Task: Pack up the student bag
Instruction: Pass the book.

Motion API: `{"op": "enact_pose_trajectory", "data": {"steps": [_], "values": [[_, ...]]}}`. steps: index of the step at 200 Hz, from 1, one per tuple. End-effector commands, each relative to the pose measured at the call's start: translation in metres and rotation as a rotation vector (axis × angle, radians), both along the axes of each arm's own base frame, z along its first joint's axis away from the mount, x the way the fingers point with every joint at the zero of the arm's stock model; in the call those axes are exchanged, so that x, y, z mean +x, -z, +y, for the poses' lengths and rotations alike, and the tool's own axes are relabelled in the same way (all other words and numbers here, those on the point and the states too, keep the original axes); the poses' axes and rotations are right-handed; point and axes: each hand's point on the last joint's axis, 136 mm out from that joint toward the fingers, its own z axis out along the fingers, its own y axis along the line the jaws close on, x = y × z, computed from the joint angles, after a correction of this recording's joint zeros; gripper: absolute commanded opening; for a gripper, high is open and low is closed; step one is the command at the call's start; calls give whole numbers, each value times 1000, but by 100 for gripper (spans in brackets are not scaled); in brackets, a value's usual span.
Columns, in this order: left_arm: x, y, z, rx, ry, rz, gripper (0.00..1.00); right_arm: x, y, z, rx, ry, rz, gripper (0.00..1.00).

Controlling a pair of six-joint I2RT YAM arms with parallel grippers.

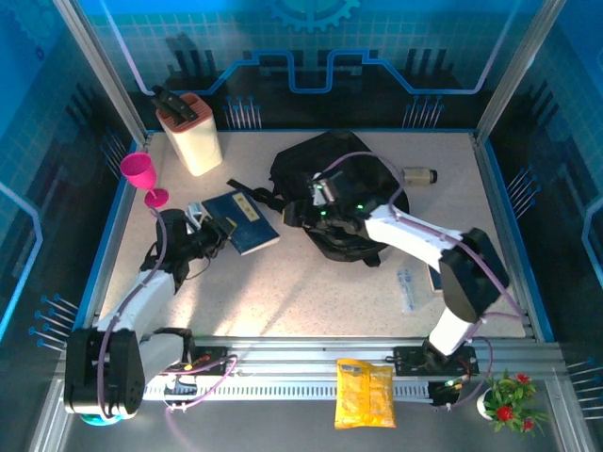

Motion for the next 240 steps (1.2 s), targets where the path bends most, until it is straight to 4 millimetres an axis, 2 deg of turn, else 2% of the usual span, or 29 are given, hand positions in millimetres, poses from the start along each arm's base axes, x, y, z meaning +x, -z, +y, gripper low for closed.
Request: {"op": "enact_pose_trajectory", "data": {"steps": [1,26,58,95,133,168,194,222,240], "values": [[16,-60,3,-86,-70,-160,9,-2,-19,1,206,91,50,78],[26,-93,-1,-156,-104,-254,9,-3,-38,1,363,138,76,86],[37,-120,-17,-213,-116,-329,9,-2,-62,16,517,137,104,92],[45,-133,-34,-244,-123,-373,9,7,-81,29,610,168,92,94],[50,-140,-44,-277,-123,-397,9,14,-80,36,616,203,95,89],[52,-139,-52,-292,-116,-391,10,23,-82,45,642,209,84,75],[53,-137,-56,-302,-107,-386,12,27,-82,52,660,199,80,61],[54,-133,-59,-293,-97,-373,17,31,-84,52,676,191,51,36],[55,-121,-60,-260,-94,-332,22,35,-83,44,657,201,27,22]]}}
